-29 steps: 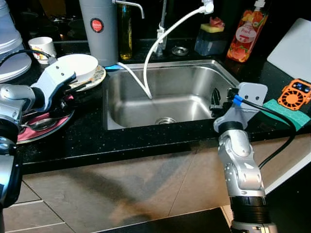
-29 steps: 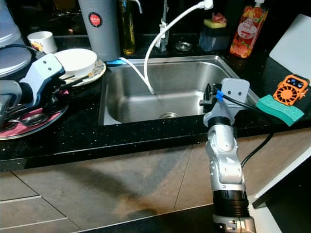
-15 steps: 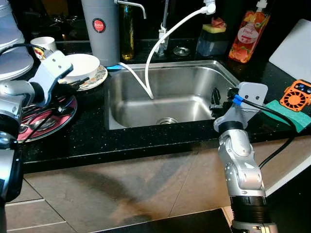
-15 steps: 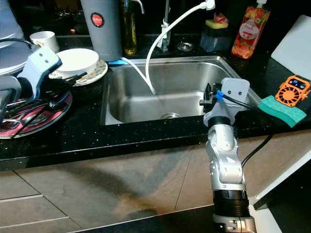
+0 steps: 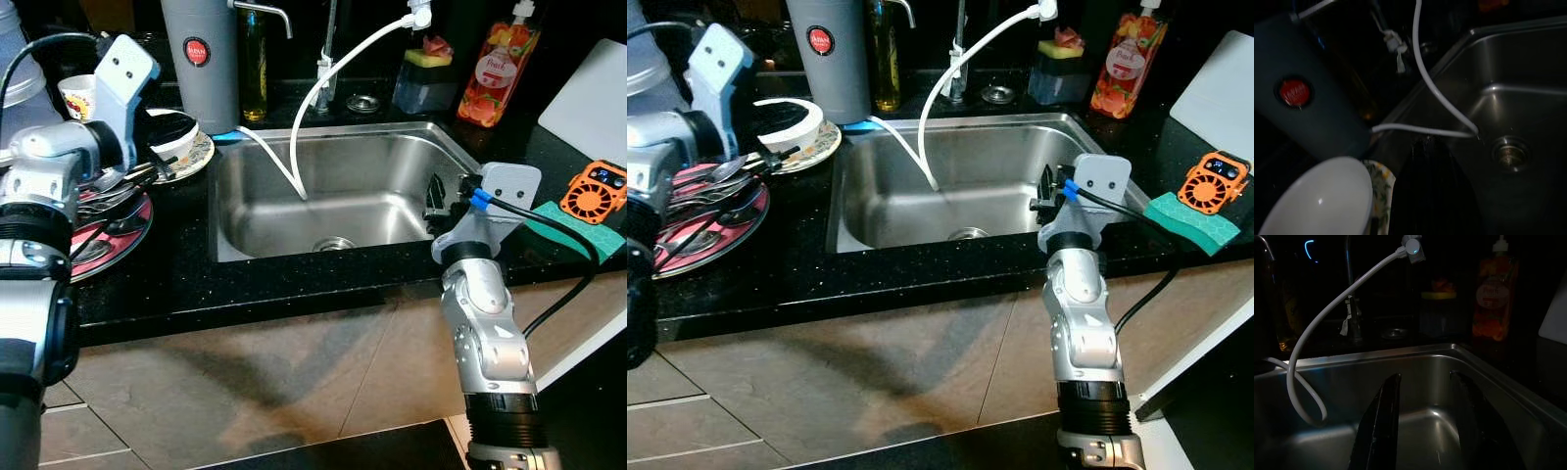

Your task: Kitchen organization

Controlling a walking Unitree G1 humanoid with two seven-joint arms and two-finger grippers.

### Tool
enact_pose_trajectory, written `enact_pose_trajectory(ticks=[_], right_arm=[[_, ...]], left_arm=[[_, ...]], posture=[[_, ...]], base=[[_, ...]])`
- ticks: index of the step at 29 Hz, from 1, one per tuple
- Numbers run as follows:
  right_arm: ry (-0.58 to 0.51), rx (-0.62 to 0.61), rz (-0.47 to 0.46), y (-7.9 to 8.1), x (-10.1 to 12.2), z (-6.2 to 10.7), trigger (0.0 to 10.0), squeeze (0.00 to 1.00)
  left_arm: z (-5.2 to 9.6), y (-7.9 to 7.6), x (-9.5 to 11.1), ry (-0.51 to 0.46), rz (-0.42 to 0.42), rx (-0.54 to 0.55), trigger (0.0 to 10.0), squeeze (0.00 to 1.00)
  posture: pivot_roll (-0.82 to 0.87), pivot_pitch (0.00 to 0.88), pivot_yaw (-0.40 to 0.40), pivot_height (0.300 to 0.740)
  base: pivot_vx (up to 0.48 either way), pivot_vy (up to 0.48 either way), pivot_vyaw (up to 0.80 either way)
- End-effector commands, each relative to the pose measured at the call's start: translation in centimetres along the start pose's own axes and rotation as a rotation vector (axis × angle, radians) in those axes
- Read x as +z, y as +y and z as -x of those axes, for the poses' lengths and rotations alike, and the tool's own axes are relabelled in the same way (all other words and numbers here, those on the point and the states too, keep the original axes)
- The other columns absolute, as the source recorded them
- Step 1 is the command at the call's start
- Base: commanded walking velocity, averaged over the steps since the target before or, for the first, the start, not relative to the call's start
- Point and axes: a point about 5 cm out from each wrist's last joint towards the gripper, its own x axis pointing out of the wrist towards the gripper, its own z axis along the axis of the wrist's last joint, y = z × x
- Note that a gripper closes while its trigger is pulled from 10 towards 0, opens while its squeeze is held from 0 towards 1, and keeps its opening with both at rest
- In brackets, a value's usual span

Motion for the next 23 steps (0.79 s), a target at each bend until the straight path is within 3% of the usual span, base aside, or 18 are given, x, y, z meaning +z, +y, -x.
enact_pose_trajectory(ticks=[1, 3, 7, 13, 14, 15, 16, 17, 18, 23], right_arm=[[0.0, -0.005, 0.006, -0.1, 0.1, -0.1, 10.0, 0.0], [0.0, -0.006, 0.005, -0.1, 0.1, -0.1, 10.0, 0.0], [0.002, -0.006, 0.003, -0.1, 0.0, 0.0, 10.0, 0.0], [0.004, -0.005, -0.002, 0.1, -0.1, 0.1, 10.0, 0.0], [0.005, -0.005, -0.003, 0.1, -0.1, 0.1, 10.0, 0.0], [0.005, -0.005, -0.003, 0.1, -0.1, 0.1, 10.0, 0.0], [0.007, -0.004, -0.003, 0.1, -0.1, 0.1, 10.0, 0.0], [0.007, -0.004, -0.003, 0.1, -0.1, 0.1, 10.0, 0.0], [0.009, -0.002, -0.004, 0.1, -0.2, 0.1, 10.0, 0.0], [0.01, 0.007, -0.003, 0.3, -0.2, 0.0, 10.0, 0.0]], left_arm=[[0.0, 0.4, 0.7, 0.017, -0.075, 0.018, 10.0, 0.0], [0.4, 0.7, 0.5, 0.059, -0.119, 0.036, 10.0, 0.0], [2.8, 2.0, -0.5, 0.168, -0.204, 0.028, 10.0, 0.0], [5.1, 2.9, -2.0, 0.251, -0.22, 0.055, 10.0, 0.0], [5.6, 3.1, -2.3, 0.257, -0.216, 0.078, 10.0, 0.25], [5.6, 3.1, -2.3, 0.257, -0.216, 0.078, 10.0, 0.25], [6.0, 3.3, -2.5, 0.26, -0.214, 0.096, 10.0, 0.47], [6.0, 3.3, -2.5, 0.26, -0.214, 0.096, 10.0, 0.47], [6.4, 3.4, -2.7, 0.266, -0.206, 0.114, 10.0, 1.0], [7.6, 4.0, -3.7, 0.327, -0.216, 0.177, 10.0, 1.0]], posture=[[0.04, 0.0, -0.005, 0.74], [0.04, 0.0, -0.005, 0.74], [0.05, 0.0, -0.002, 0.74], [0.05, 0.0, -0.003, 0.74], [0.05, 0.0, -0.003, 0.74], [0.05, 0.0, -0.003, 0.74], [0.05, 0.0, -0.003, 0.74], [0.05, 0.0, -0.003, 0.74], [0.05, 0.0, -0.003, 0.74], [0.06, 0.0, -0.011, 0.74]], base=[[0.0, 0.0, 0.0], [0.0, 0.0, 0.0], [0.0, 0.0, 0.0], [0.0, 0.0, 0.0], [0.0, 0.0, 0.0], [0.0, 0.0, 0.0], [0.0, 0.0, 0.0], [0.0, 0.0, 0.0], [0.0, 0.0, 0.0], [0.0, 0.0, 0.0]])
